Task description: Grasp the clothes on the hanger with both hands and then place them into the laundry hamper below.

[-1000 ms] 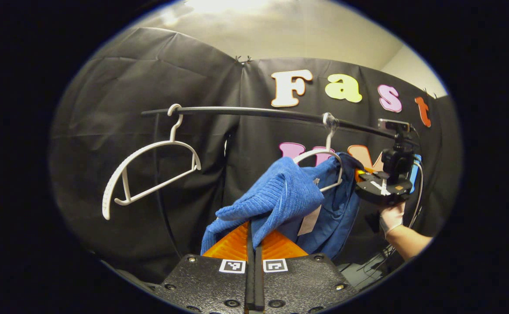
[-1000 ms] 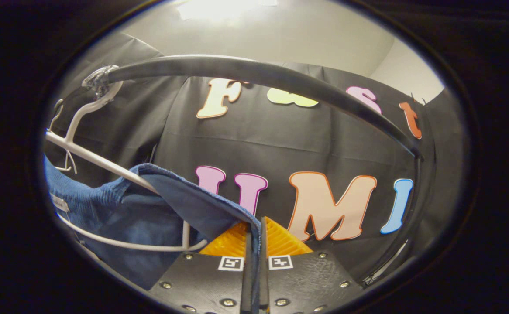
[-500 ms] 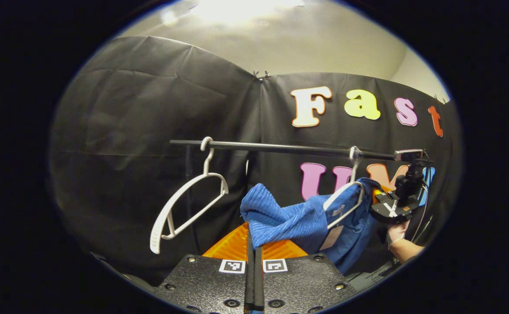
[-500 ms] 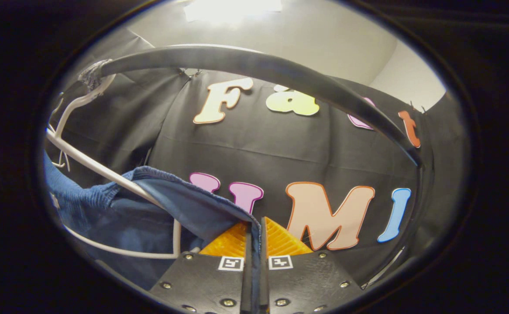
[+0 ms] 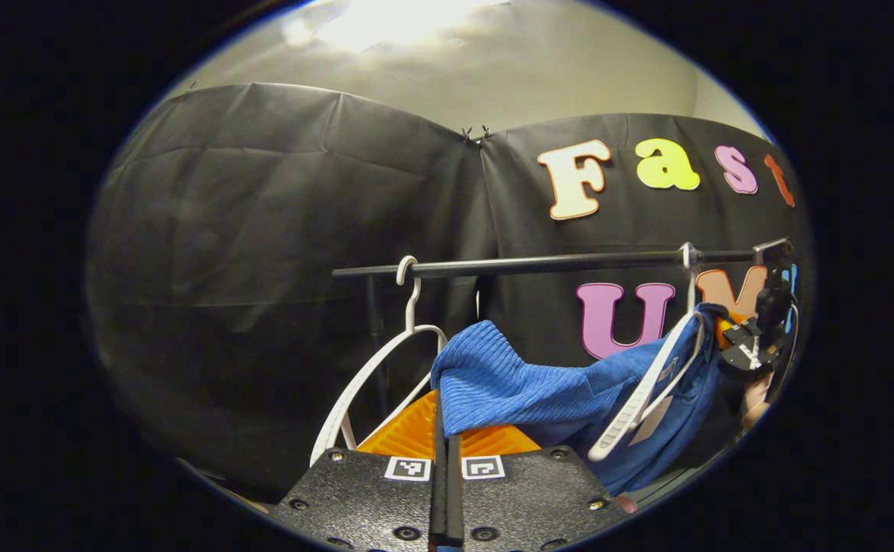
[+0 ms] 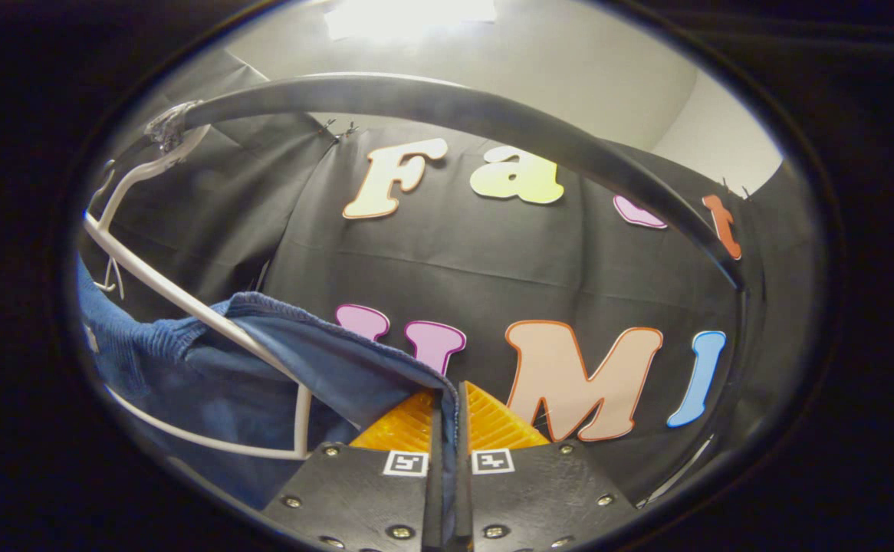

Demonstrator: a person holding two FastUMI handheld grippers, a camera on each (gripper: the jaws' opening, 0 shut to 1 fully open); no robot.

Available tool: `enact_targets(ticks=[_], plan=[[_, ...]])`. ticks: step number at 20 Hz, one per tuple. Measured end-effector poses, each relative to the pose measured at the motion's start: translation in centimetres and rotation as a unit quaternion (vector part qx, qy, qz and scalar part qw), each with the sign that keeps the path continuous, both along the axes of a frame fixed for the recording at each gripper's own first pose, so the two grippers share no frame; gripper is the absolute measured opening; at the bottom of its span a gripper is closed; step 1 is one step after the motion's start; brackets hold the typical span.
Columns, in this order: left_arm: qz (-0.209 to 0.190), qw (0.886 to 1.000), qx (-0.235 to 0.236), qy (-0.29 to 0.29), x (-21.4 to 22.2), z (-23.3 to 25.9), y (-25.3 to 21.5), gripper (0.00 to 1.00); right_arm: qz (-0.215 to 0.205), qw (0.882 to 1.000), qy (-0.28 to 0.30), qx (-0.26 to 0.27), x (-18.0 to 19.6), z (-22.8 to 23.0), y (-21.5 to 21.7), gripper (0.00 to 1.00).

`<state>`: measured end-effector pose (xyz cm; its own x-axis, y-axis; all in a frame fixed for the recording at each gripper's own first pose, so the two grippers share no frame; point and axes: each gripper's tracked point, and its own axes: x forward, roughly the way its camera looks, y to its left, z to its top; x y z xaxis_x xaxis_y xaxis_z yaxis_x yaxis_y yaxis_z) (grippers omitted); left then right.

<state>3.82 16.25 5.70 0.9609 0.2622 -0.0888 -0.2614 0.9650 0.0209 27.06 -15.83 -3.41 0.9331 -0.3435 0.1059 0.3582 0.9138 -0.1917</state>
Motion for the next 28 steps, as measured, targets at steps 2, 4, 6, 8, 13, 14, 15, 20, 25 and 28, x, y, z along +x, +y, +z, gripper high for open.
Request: enact_targets(ticks=[2,4,6,8,13,14,15,20,25,28], plan=[[-0.003,1.0,0.0,0.008,1.1,-1.1,-0.4,0.0,-0.004,1.0,0.004,-0.005,0.0,-0.2,-0.5,0.06],[-0.01,1.0,-0.001,0.015,2.1,-2.3,-0.7,0.01,-0.012,1.0,0.009,-0.002,0.0,-0.6,-1.3,0.06],[-0.019,0.999,-0.015,0.023,3.1,-3.8,-1.3,0.0,-0.021,1.0,0.016,0.003,-0.1,-1.3,-2.1,0.06],[-0.026,0.998,-0.039,0.03,3.9,-5.4,-1.8,0.01,-0.027,0.999,0.028,0.007,0.0,-2.3,-2.9,0.06],[-0.033,0.996,-0.061,0.047,4.5,-8.9,-2.0,0.0,-0.033,0.997,0.065,0.009,-0.6,-5.7,-3.8,0.06],[-0.036,0.996,-0.059,0.051,4.5,-9.4,-2.1,0.0,-0.034,0.997,0.072,0.009,-0.7,-6.4,-3.9,0.07],[-0.038,0.996,-0.054,0.058,4.5,-10.0,-2.3,0.0,-0.035,0.996,0.08,0.008,-0.9,-7.1,-3.9,0.06],[-0.035,0.995,-0.05,0.081,3.8,-12.8,-2.3,0.0,-0.038,0.992,0.115,0.027,-1.8,-10.7,-4.6,0.06],[-0.023,0.991,-0.072,0.109,2.4,-15.9,-2.0,0.01,-0.031,0.988,0.151,0.02,-4.2,-14.3,-4.4,0.06],[-0.02,0.99,-0.078,0.12,1.5,-17.2,-2.1,0.01,-0.027,0.985,0.169,0.016,-6.0,-16.0,-3.9,0.07]])
